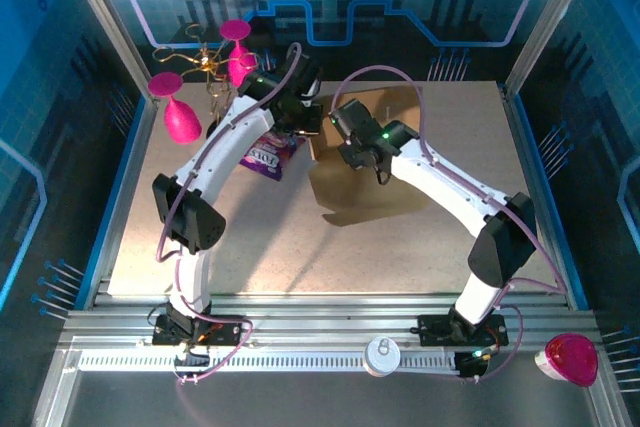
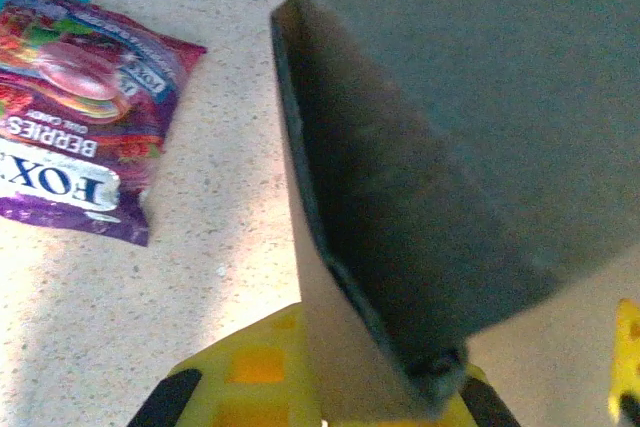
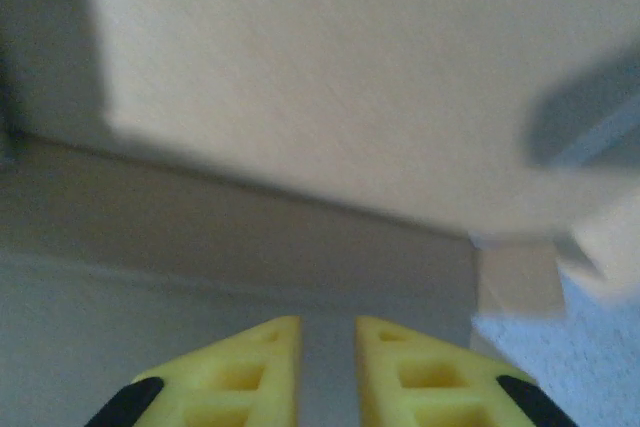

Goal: Fold the paper box

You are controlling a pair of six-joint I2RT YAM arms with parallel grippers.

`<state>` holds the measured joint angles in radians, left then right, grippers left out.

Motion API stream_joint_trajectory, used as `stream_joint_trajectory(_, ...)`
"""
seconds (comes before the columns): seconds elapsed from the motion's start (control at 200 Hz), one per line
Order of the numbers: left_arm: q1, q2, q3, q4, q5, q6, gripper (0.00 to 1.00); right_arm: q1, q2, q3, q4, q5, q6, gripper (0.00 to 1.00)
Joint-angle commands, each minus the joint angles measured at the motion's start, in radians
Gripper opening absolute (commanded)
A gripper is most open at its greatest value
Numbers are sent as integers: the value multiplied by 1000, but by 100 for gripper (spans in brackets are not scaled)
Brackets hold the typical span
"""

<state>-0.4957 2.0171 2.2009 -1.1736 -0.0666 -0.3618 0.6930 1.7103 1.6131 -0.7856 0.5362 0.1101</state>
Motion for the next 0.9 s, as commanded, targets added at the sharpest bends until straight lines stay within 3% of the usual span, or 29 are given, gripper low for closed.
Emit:
stream_joint_trajectory(0.0, 13, -23, -42, 57, 76, 24, 0, 2, -31, 60, -7, -83, -34, 36)
stream_joint_trajectory(0.145, 44, -41, -84, 103, 115, 37, 0, -70, -67, 198, -137, -258, 31, 58)
stream_joint_trajectory(0.245, 61, -47, -107, 137, 147, 28, 0, -237, -145, 195, -86, -609, 117, 65)
stream_joint_trajectory(0.31, 70, -39, -98, 139, 151, 40, 0, -385, -190, 147, 35, -847, 217, 67)
stream_joint_trajectory(0.375, 82, -25, -86, 128, 173, 46, 0, -525, -220, 87, 197, -1008, 352, 67)
stream_joint_trajectory(0.58, 138, 17, -59, 153, 307, 69, 0, -860, -147, -139, 791, -1247, 808, 61)
stream_joint_trajectory(0.71, 168, 81, 34, 104, 388, 119, 0, -932, -24, -154, 971, -1355, 874, 52)
stream_joint_trajectory(0.896, 205, 107, 57, 103, 474, 166, 0, -902, 126, -98, 1018, -1588, 825, 46)
